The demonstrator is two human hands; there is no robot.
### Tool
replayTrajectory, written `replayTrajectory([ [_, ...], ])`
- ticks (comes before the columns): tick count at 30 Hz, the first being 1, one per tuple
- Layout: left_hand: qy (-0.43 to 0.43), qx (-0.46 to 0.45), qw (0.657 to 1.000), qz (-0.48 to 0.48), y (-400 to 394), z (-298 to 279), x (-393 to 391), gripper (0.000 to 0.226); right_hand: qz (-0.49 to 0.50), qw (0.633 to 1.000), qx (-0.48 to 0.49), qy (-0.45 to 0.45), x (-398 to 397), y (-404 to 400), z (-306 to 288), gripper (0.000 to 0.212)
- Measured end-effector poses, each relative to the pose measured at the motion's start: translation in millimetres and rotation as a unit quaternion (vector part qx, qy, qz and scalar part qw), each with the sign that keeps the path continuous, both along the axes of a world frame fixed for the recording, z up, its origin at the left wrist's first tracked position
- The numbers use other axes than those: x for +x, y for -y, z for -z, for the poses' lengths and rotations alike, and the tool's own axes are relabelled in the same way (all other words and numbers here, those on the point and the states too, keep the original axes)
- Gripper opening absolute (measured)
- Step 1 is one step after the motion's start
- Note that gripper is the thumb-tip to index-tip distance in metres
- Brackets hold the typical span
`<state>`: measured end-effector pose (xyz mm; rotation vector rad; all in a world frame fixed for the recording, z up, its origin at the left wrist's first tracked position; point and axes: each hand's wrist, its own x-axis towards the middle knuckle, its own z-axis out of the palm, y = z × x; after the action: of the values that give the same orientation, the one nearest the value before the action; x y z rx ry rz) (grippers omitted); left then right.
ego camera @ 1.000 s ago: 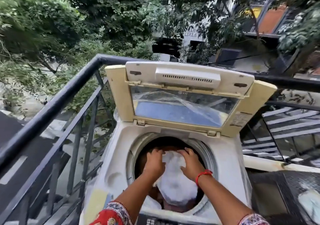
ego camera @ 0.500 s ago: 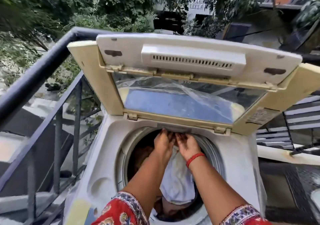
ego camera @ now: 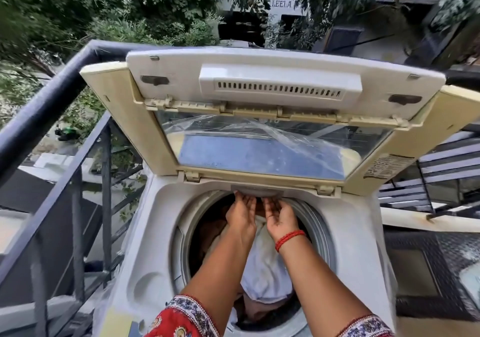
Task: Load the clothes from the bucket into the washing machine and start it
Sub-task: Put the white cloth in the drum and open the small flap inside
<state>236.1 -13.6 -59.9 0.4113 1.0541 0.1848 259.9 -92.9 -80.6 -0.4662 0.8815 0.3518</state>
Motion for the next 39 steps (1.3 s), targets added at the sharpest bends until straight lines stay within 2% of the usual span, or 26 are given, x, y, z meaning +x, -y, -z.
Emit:
replayTrajectory([
  [6,-0.006,-0.017,1.0,0.023,-3.2,3.3,-14.0,0.058,-0.005,1.0,-0.024,-0.016,-15.7,4.8,-5.7,0.021],
  [12,0.026,-0.048,0.997,0.058,-0.6,-4.5,-42.9,0.071,-0.018,0.999,-0.032,-0.026,-40.0,9.3,-10.5,0.021],
  [15,0.02,-0.009,0.995,0.098,-4.3,-5.9,-50.3,0.072,-0.021,0.999,-0.038,-0.024,-47.2,9.6,-11.7,0.021],
  [20,-0.014,0.053,0.989,0.135,-5.3,-1.8,-58.3,0.053,-0.022,0.998,-0.043,-0.029,-53.8,9.4,-9.6,0.021],
  [27,0.005,0.061,0.983,0.176,-10.8,3.0,-68.4,0.058,-0.032,0.997,-0.067,-0.025,-53.4,11.6,-6.3,0.018],
  [29,-0.015,0.082,0.977,0.197,-10.4,5.1,-73.7,0.058,-0.071,0.993,-0.098,-0.016,-57.5,12.4,-13.3,0.023],
  [31,-0.054,0.133,0.962,0.23,-3.6,2.8,-79.6,0.055,-0.145,0.973,-0.182,0.006,-65.1,18.2,-14.3,0.019],
  [33,-0.086,0.22,0.938,0.255,12.1,-5.0,-85.1,0.047,-0.208,0.925,-0.316,0.043,-73.4,28.2,-14.8,0.013],
  [34,-0.093,0.284,0.917,0.264,22.5,-11.0,-87.4,0.044,-0.225,0.893,-0.384,0.065,-76.9,37.9,-13.3,0.017],
  [36,-0.054,0.406,0.868,0.28,45.0,-30.2,-91.3,0.035,-0.23,0.838,-0.484,0.104,-85.2,62.4,-22.0,0.023],
  [39,0.035,0.528,0.793,0.301,79.9,-57.7,-87.7,0.026,-0.18,0.759,-0.603,0.164,-100.3,102.1,-62.9,0.014],
])
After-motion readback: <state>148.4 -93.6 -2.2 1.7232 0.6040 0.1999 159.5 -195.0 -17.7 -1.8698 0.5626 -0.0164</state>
